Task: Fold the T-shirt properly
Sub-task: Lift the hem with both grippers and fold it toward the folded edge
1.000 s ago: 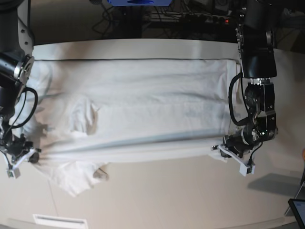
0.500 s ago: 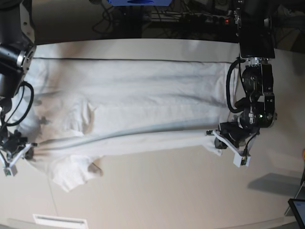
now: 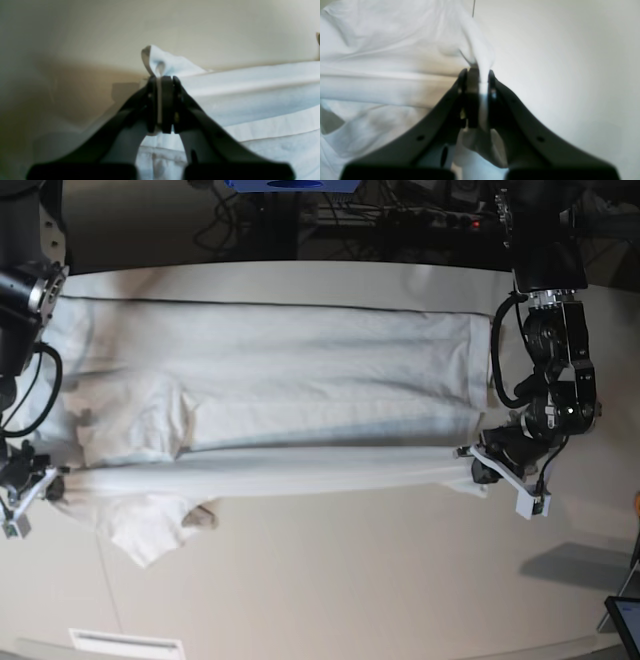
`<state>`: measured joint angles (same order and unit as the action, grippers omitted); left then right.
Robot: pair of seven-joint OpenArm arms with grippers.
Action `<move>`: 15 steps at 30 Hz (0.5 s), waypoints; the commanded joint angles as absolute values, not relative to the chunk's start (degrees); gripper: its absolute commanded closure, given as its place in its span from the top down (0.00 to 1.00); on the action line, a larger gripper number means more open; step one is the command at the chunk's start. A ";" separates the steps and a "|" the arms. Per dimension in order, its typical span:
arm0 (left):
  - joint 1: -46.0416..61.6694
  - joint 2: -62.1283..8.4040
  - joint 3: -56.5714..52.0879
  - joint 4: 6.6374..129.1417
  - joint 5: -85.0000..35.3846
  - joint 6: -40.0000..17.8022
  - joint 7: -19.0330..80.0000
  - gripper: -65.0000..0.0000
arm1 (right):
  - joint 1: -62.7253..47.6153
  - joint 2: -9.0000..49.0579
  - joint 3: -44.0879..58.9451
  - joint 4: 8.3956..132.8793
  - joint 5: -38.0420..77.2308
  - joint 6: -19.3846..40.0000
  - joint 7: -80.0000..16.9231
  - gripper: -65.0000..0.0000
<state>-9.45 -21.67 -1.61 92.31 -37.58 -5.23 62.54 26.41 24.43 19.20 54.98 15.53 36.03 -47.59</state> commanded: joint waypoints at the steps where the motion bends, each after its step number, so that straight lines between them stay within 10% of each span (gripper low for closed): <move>1: -10.68 -23.52 -2.15 93.14 -36.00 -4.88 61.41 0.00 | 28.00 26.24 19.47 57.89 15.16 35.30 -48.13 0.00; 15: -10.51 -23.52 -1.80 93.32 -35.91 -4.88 61.41 0.00 | 24.04 24.40 25.89 72.04 15.08 35.21 -62.73 0.00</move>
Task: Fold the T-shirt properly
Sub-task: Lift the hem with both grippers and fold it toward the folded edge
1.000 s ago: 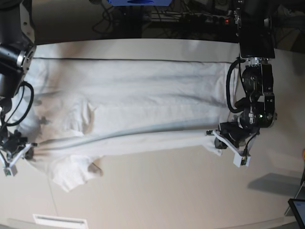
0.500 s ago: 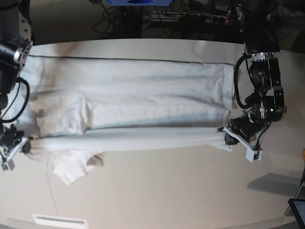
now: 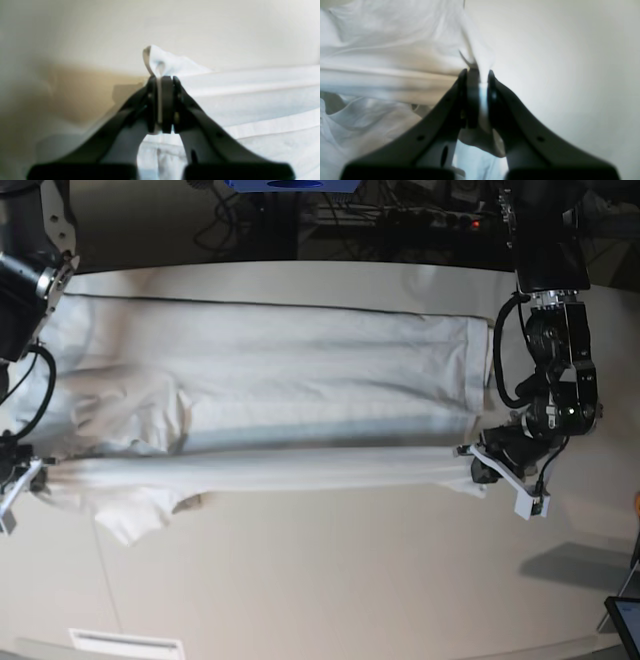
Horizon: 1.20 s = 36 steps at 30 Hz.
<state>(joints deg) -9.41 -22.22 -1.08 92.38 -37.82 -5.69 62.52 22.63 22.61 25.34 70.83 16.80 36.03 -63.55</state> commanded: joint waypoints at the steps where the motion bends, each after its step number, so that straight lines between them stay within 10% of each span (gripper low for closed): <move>1: -10.15 -23.52 -2.07 93.32 -35.91 -4.88 61.41 0.00 | 23.52 24.40 25.89 72.13 15.08 35.21 -62.81 0.00; 36: -4.09 -24.57 -1.63 90.51 -35.74 -4.97 60.97 0.00 | 12.26 21.41 25.98 71.87 14.99 35.21 -58.95 0.00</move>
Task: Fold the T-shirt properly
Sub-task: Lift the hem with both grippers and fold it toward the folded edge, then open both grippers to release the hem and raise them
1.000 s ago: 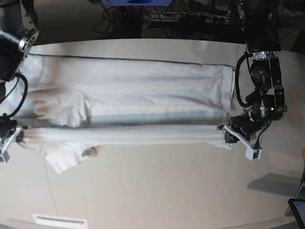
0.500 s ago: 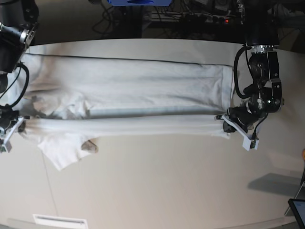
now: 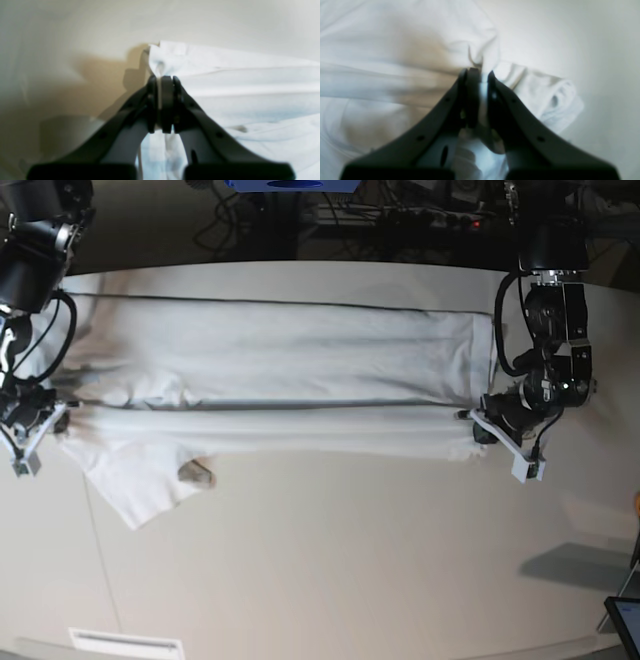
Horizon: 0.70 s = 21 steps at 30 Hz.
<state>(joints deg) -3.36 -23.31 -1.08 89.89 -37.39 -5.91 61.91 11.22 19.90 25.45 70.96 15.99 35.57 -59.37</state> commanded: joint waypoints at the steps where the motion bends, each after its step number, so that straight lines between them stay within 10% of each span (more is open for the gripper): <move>1: -4.00 -24.57 -1.63 90.07 -35.74 -4.97 60.97 0.00 | 12.26 21.41 25.98 71.78 14.99 35.21 -58.86 0.00; 17: -3.91 -24.75 -1.63 89.54 -35.74 -4.97 60.88 0.00 | 11.47 21.41 26.07 72.04 15.08 35.03 -59.03 0.00; 21: -4.00 -24.75 -1.71 89.54 -35.74 -4.97 60.88 0.16 | 11.47 21.41 28.62 72.04 14.90 34.95 -59.47 0.00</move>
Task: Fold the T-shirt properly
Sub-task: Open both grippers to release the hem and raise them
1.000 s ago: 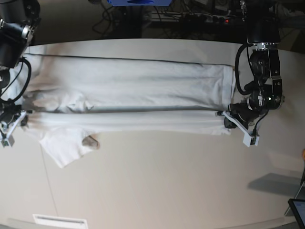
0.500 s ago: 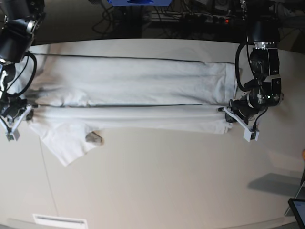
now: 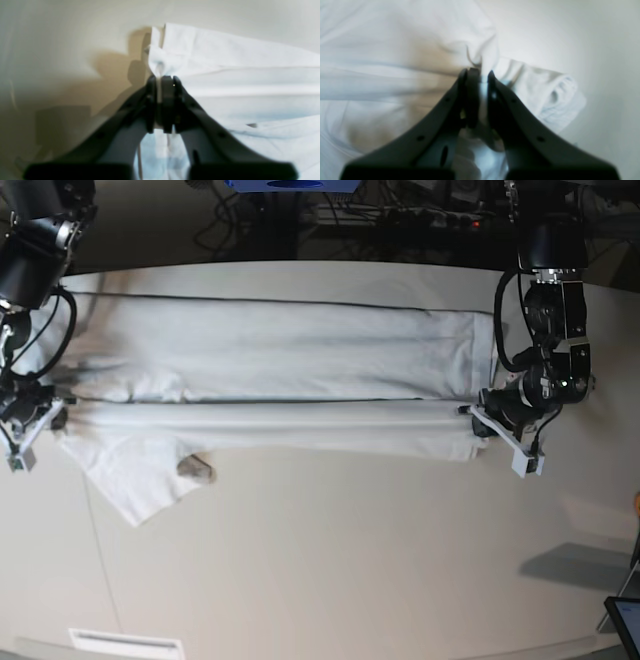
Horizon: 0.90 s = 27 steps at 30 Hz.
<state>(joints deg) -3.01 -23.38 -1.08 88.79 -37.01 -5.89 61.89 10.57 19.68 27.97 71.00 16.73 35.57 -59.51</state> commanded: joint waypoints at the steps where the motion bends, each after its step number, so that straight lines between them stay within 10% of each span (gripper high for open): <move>1: -4.00 -24.75 -1.71 89.54 -35.74 -4.97 60.97 0.23 | 11.47 21.41 29.14 72.04 14.81 34.95 -59.47 0.02; 6: -4.00 -25.63 -1.71 89.54 -35.74 -4.88 61.05 0.44 | 11.47 21.93 31.34 72.04 14.73 34.86 -60.09 0.15; 21: -4.00 -26.15 -2.59 95.25 -36.09 -4.88 61.14 0.43 | 11.47 22.02 31.96 75.82 15.08 35.21 -62.73 0.17; 27: -4.35 -22.20 -2.59 103.69 -36.26 -4.88 65.63 0.44 | 11.56 21.58 32.04 82.51 15.08 35.21 -66.77 0.54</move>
